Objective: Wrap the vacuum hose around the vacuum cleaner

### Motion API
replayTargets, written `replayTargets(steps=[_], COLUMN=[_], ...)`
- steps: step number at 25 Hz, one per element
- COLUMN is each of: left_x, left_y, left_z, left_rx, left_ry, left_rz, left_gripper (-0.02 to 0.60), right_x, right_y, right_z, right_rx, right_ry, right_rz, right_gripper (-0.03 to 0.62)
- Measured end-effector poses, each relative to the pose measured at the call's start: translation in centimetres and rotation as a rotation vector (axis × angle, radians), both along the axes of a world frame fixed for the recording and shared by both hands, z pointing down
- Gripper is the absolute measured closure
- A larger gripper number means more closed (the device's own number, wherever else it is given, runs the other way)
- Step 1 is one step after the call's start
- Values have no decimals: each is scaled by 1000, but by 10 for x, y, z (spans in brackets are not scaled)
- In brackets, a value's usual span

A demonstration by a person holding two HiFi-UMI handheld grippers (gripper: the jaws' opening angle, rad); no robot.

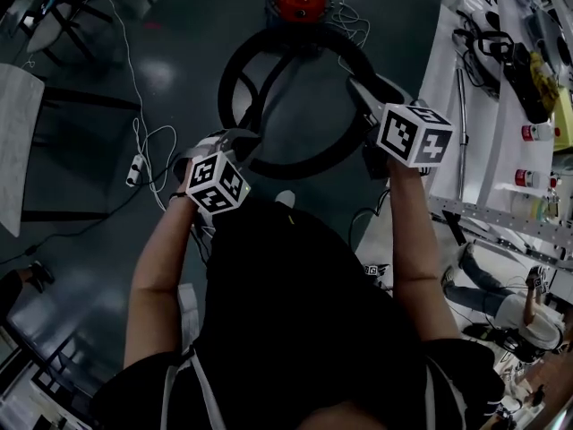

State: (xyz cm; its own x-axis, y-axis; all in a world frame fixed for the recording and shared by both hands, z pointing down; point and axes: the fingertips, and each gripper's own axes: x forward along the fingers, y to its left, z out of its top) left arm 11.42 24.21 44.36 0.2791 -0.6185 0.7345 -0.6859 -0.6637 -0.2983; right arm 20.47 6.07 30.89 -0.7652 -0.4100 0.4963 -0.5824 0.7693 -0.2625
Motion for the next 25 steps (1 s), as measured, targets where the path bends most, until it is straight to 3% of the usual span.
replayTargets(steps=[2,5,10,14,17,19,23,25], left_x=[-15,-20,15,30,39,44,55,60], left_y=[-17,-22,-2,-14,-28,-29,-27,-29], left_z=[-18,-29,3,1,-18,-25,-30,-29], left_rx=[25,44,26,37,41,40,22,7], left_ry=[97,225,272,399,579,661,709,723], left_rz=[-114,-178,-144,-151,-159,-134,-39,-14], left_gripper=[578,578,572,556,475,444,325,299], right_x=[-7,-24,-56,-65,-65,-70,-84,-92], right_y=[8,24,45,30,15,12,4,1], right_z=[9,21,5,-14,-29,-39,-59,-71], right_rx=[8,53,123,105,62,44,47,52], right_ry=[26,77,102,61,-1,-32,-62,-72], right_rz=[-37,-103,-214,-162,-98,-75,-45,-44], right_gripper=[416,416,416,416,416,416,416,416])
